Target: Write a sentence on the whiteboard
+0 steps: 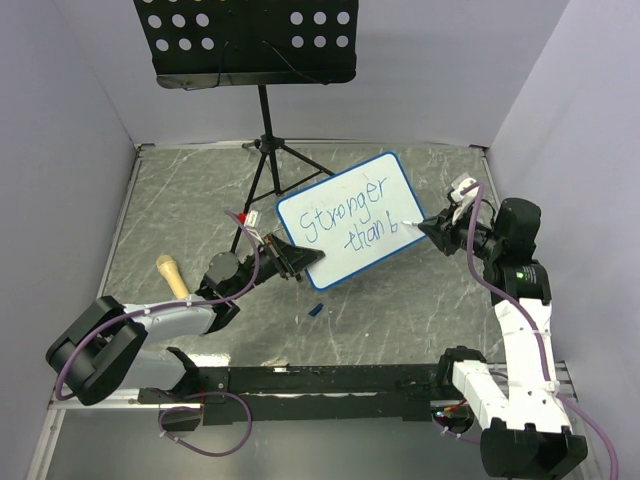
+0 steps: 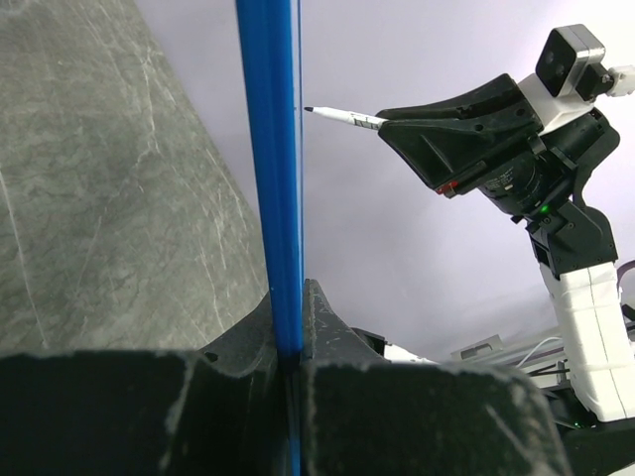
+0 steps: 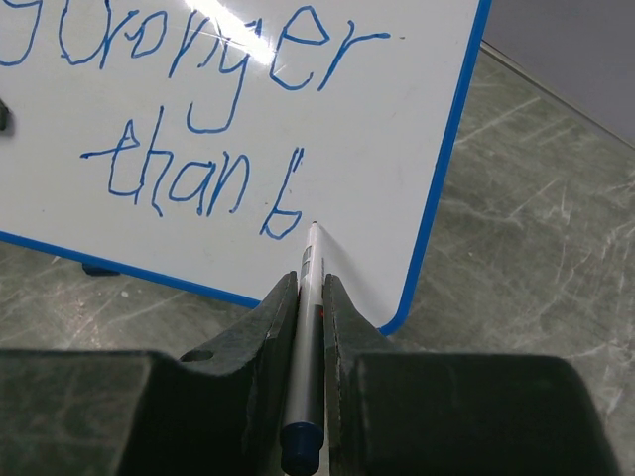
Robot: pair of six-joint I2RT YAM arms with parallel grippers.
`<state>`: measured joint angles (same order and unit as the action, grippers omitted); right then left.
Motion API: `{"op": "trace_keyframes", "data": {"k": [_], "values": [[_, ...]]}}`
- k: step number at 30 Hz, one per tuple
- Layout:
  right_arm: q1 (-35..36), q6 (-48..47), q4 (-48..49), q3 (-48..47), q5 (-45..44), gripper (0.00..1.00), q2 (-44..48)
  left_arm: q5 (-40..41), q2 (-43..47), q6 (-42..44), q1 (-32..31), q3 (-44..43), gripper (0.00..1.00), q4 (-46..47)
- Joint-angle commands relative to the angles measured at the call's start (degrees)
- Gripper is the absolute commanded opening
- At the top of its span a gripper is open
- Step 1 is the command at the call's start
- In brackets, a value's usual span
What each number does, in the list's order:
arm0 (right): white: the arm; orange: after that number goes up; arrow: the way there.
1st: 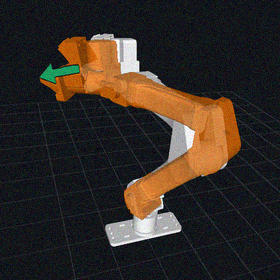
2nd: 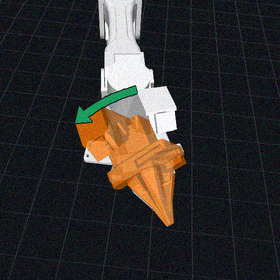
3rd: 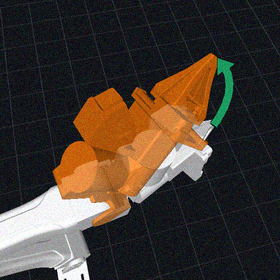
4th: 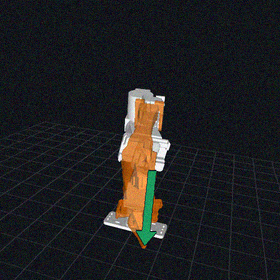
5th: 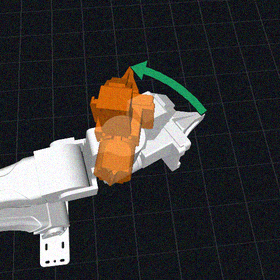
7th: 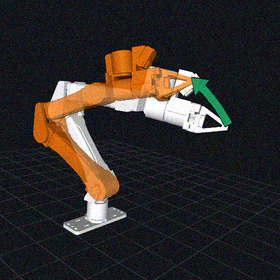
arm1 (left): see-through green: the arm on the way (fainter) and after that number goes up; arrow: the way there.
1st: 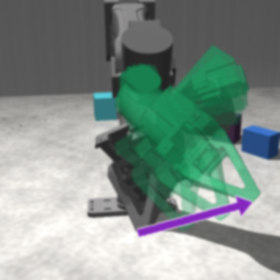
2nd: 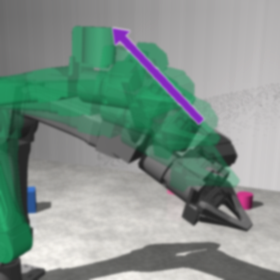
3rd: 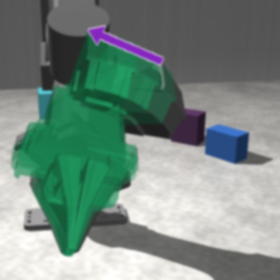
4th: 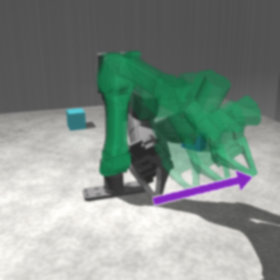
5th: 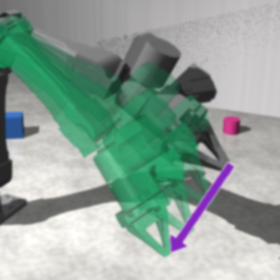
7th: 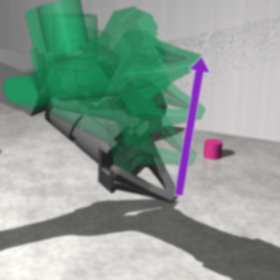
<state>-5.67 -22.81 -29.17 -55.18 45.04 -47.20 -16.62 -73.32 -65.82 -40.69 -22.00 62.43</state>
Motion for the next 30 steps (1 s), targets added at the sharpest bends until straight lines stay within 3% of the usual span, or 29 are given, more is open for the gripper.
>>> {"op": "trace_keyframes", "data": {"k": [1, 9, 16, 30], "values": [[-0.4, -0.9, 1.2, -0.8, -0.2, 0.0, -0.2, 0.1, 2.7, -1.1, 0.2, -1.0, 0.01, 10.3], [-0.4, -0.7, 0.9, -0.4, 0.7, 0.0, -0.6, -0.4, 2.4, -1.2, 0.1, -1.1, 0.01, 11.2], [-0.4, -1.3, 1.2, -1.1, -5.2, 0.0, -1.2, -0.5, 2.5, -1.1, 0.2, -0.9, 0.01, 11.0], [-0.4, 0.7, 3.9, -2.0, -2.5, 0.0, -2.9, -2.5, 0.8, -1.3, 0.2, -2.0, 0.01, 11.9]]}}
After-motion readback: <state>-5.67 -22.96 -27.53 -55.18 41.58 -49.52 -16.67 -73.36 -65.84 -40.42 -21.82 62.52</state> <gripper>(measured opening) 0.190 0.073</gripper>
